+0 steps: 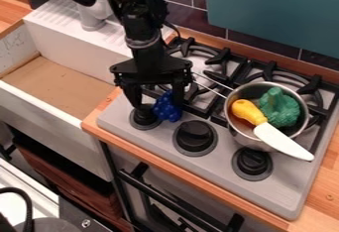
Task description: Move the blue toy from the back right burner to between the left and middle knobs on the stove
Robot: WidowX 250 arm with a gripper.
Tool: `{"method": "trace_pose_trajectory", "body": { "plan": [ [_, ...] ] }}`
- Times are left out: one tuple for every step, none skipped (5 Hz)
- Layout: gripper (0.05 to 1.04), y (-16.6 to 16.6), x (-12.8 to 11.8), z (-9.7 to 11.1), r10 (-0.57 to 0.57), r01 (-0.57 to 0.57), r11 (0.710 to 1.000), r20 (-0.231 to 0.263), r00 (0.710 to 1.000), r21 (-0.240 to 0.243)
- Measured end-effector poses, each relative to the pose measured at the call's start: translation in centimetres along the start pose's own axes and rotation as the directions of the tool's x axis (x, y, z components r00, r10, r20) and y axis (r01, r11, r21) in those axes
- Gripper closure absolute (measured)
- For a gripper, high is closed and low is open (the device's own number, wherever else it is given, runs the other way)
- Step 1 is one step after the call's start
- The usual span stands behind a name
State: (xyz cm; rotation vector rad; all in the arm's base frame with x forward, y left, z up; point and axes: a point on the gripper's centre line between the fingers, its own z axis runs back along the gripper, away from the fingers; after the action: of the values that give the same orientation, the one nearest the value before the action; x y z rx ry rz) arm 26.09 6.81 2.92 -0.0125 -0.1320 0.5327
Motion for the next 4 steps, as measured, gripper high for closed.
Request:
{"method": "trace_pose_trajectory", "body": {
  "plan": [
    [0.083,0.1,0.1,0.0,0.040,-0.040,0.999,0.006,0.999,0.008],
    [0.083,1.0,2.3,2.7,0.189,-0.190,0.982,-0.033,0.981,-0.018],
    [0.083,0.1,3.4,5.2,0.248,-0.258,0.964,-0.127,0.961,-0.070],
    [0.083,1.6,6.6,4.5,0.313,-0.322,0.945,-0.124,0.942,-0.057]
  ]
}}
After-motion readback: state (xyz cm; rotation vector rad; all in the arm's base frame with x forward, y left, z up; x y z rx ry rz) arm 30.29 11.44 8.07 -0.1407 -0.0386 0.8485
